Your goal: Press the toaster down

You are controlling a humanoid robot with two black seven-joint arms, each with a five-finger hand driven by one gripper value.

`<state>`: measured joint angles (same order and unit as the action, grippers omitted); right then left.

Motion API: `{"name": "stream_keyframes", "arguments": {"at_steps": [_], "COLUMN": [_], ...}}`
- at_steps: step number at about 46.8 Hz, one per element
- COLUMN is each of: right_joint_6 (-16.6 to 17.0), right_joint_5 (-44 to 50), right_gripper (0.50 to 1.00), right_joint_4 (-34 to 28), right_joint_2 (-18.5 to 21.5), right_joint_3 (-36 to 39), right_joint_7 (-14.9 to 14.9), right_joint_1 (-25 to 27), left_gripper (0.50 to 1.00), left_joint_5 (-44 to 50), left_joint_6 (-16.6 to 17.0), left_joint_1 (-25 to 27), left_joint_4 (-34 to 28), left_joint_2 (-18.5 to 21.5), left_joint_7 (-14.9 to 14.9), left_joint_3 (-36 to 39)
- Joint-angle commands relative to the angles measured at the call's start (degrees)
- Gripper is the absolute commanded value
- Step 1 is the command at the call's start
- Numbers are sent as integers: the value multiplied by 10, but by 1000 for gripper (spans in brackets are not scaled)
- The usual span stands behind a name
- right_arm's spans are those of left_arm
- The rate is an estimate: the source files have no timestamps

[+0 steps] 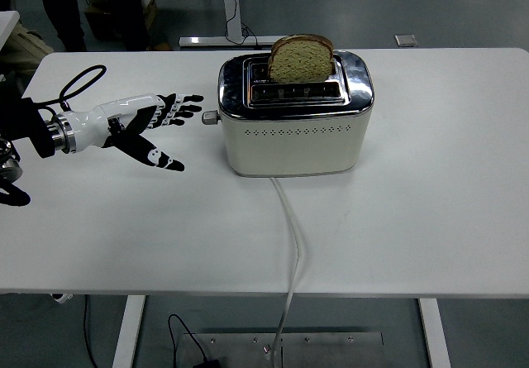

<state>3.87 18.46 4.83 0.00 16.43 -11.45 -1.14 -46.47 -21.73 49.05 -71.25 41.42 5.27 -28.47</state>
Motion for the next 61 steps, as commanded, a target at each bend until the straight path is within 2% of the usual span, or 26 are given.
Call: {"name": "stream_keyframes", "arguments": {"at_steps": [1, 23, 46, 61], "right_joint_6": [0, 0, 0, -4], "right_joint_5": [0, 0, -1, -1], "right_gripper": [998, 998, 998, 998], "right_joint_4": [0, 0, -1, -1], "right_joint_2": [0, 0, 0, 0], "right_joint_3": [0, 0, 0, 1], "right_joint_7": [0, -1, 0, 0], "right_joint_1": [0, 0, 0, 1], "left_gripper": [1000, 1000, 1000, 1000], "left_joint_5": [-12, -13, -13, -13], "left_joint_6": [0, 2, 4, 4], "left_joint_1": [1, 0, -2, -10], "left_joint_4": [1, 13, 25, 33], "left_joint_2": [-4, -6, -39, -42], "left_joint_7": [0, 0, 0, 0], "left_joint_3": [0, 0, 0, 0]}}
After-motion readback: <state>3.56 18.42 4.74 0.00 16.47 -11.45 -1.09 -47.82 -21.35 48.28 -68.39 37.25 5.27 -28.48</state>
